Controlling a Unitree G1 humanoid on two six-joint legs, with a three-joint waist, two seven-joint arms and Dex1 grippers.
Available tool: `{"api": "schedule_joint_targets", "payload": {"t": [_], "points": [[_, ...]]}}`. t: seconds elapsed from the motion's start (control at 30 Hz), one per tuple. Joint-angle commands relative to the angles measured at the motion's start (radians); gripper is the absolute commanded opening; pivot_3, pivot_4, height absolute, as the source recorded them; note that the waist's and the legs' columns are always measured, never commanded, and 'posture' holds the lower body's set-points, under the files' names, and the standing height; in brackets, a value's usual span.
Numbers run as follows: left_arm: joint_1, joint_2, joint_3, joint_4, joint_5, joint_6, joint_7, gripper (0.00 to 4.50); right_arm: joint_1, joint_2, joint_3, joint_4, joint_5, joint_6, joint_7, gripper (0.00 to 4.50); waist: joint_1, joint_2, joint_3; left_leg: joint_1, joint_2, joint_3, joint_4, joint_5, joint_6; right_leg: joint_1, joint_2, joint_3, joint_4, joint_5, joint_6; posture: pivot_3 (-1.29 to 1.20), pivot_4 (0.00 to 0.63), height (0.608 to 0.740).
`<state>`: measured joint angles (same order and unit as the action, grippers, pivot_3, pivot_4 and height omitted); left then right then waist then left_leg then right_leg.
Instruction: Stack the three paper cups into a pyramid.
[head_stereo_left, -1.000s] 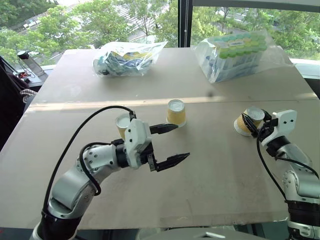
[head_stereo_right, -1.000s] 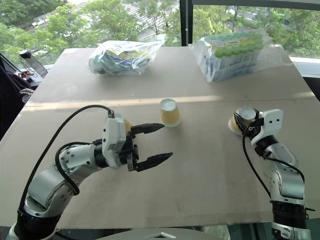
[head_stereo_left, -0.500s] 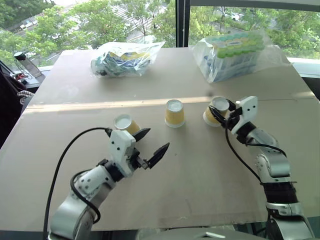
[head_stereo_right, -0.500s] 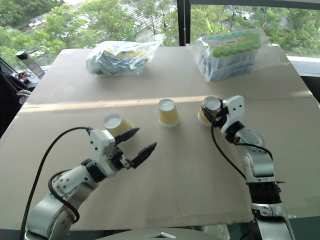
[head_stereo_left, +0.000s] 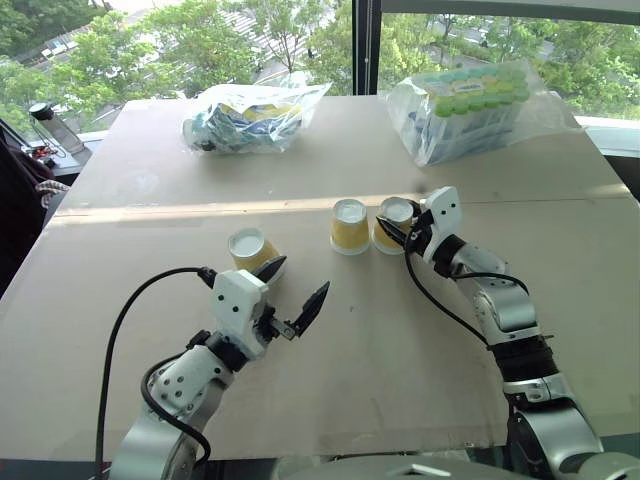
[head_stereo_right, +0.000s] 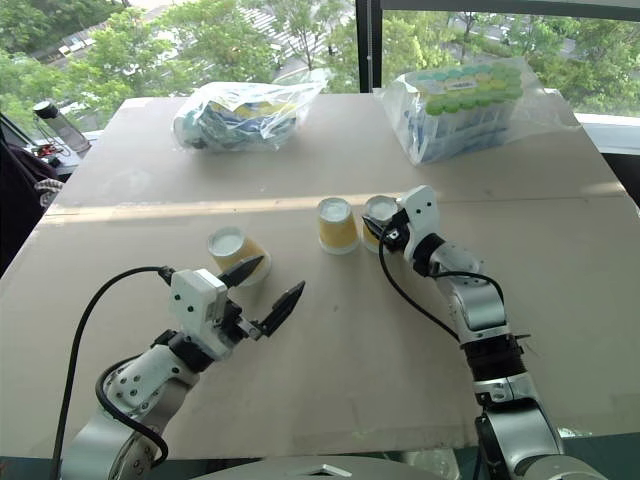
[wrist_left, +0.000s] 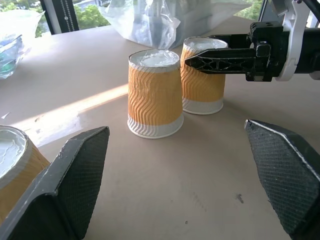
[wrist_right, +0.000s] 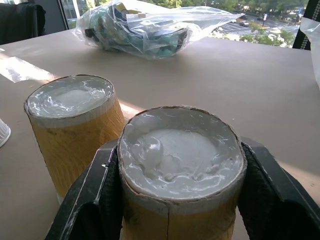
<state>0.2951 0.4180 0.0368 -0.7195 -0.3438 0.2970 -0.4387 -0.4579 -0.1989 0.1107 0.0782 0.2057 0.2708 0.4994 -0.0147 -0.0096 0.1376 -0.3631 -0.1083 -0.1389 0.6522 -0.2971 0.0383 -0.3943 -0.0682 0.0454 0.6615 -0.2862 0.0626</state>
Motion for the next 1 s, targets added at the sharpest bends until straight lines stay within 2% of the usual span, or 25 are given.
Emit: {"api": "schedule_joint_targets", "payload": {"t": [0.03, 0.13, 0.17, 0.57, 1.0], "points": [[-0.006, -0.002, 0.003, -0.033, 0.005, -0.022, 0.002, 4.50, -0.010, 0.007, 0.008, -0.009, 0.013, 0.038, 0.020, 3.24, 0.000, 0.000, 0.000, 0.000, 0.000, 0.000, 0.000, 0.000, 0.000, 0.000, 0.000, 0.000, 0.000, 0.000, 0.000, 0.00, 0.150, 0.740], [-0.010, -0.002, 0.003, -0.028, 0.007, -0.026, -0.003, 4.50, -0.009, 0.007, 0.002, -0.022, 0.011, 0.047, 0.018, 4.39, 0.000, 0.000, 0.000, 0.000, 0.000, 0.000, 0.000, 0.000, 0.000, 0.000, 0.000, 0.000, 0.000, 0.000, 0.000, 0.00, 0.150, 0.740], [-0.010, -0.001, 0.003, -0.027, 0.008, -0.029, -0.006, 4.50, -0.004, 0.002, -0.002, -0.032, 0.011, 0.050, 0.019, 4.46, 0.001, 0.000, 0.000, 0.000, 0.000, 0.000, 0.000, 0.000, 0.000, 0.000, 0.000, 0.000, 0.000, 0.000, 0.000, 0.00, 0.150, 0.740], [0.037, 0.014, 0.007, -0.024, 0.000, -0.072, -0.052, 4.50, 0.104, -0.092, -0.021, -0.196, 0.054, 0.122, 0.076, 4.46, 0.002, 0.000, 0.000, -0.001, 0.000, 0.000, 0.000, 0.000, 0.000, 0.000, 0.000, 0.000, 0.000, 0.000, 0.000, 0.00, 0.150, 0.740], [0.029, 0.018, 0.005, -0.025, 0.004, -0.081, -0.065, 4.50, 0.025, -0.017, -0.032, -0.027, 0.030, -0.045, 0.066, 4.46, 0.001, 0.000, 0.000, -0.001, 0.000, 0.000, 0.000, 0.000, 0.000, 0.000, 0.000, 0.000, -0.001, 0.000, 0.000, 0.00, 0.150, 0.740]]}}
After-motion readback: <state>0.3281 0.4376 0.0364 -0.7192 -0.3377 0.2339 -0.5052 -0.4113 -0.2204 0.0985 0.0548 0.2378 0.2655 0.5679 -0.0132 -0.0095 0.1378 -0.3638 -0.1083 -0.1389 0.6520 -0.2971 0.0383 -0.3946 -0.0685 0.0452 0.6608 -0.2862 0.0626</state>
